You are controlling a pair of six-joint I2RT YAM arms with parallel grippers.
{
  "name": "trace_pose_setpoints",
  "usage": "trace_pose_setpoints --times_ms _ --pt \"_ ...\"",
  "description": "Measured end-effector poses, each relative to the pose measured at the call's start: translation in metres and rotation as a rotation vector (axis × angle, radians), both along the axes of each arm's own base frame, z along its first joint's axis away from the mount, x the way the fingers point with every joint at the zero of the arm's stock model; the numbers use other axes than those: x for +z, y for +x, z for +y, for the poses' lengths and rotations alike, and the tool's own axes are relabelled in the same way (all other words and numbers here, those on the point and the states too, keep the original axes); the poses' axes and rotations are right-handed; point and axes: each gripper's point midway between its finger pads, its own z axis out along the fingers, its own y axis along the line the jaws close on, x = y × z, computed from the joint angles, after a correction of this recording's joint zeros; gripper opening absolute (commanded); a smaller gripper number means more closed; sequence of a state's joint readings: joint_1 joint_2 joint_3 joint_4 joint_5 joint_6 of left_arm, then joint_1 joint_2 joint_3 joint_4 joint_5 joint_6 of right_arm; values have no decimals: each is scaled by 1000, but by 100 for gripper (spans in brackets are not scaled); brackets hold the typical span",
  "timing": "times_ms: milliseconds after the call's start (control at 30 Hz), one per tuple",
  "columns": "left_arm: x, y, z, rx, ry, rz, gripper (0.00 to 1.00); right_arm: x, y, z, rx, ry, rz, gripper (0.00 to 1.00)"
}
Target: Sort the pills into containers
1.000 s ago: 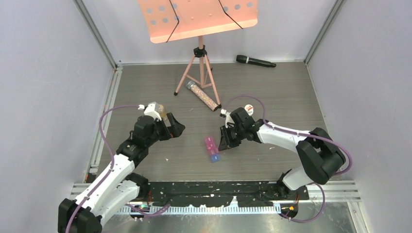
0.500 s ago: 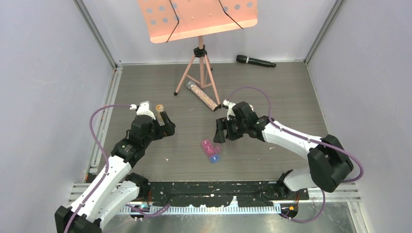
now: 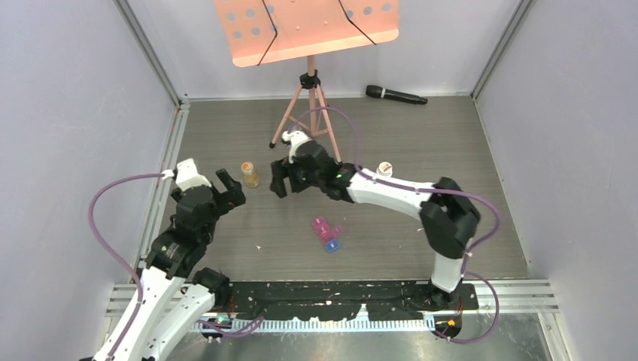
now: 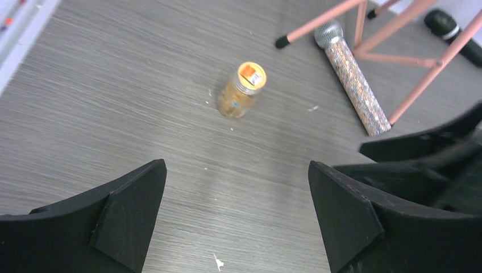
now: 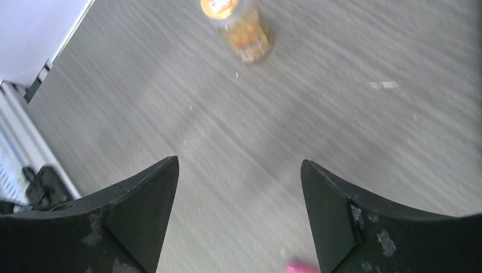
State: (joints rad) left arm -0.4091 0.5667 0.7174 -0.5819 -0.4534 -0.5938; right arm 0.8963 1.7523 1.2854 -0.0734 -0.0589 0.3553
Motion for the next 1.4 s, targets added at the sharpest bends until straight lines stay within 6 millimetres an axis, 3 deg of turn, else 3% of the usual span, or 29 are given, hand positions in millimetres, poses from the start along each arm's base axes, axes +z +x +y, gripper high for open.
trace_pose_setpoints --times_ms 200,500,667,800,900,1067,1200,1267,1400 --pt "18 -18 23 77 13 -52 99 -22 33 67 0 0 -100 87" --pt "22 -37 30 71 6 -59 99 -72 73 126 -4 -41 -160 87" --pt "25 -47 33 66 2 -62 99 -79 90 151 -13 -28 -197 74" --pt "26 -54 36 63 10 -53 99 -86 95 165 -4 -18 -212 50" --pt "28 -56 36 58 14 -52 99 -85 96 166 -11 -14 -213 33" --pt "26 -54 27 4 7 -52 99 -86 88 154 -3 -35 -201 31" --pt "15 -46 3 -115 -12 -46 98 -84 64 113 19 -90 -127 31" --pt "8 -43 -11 -190 -15 -38 97 -74 49 88 28 -103 -89 31" --pt "-1 -36 -38 -328 -35 -38 95 -21 28 43 32 -30 -44 32"
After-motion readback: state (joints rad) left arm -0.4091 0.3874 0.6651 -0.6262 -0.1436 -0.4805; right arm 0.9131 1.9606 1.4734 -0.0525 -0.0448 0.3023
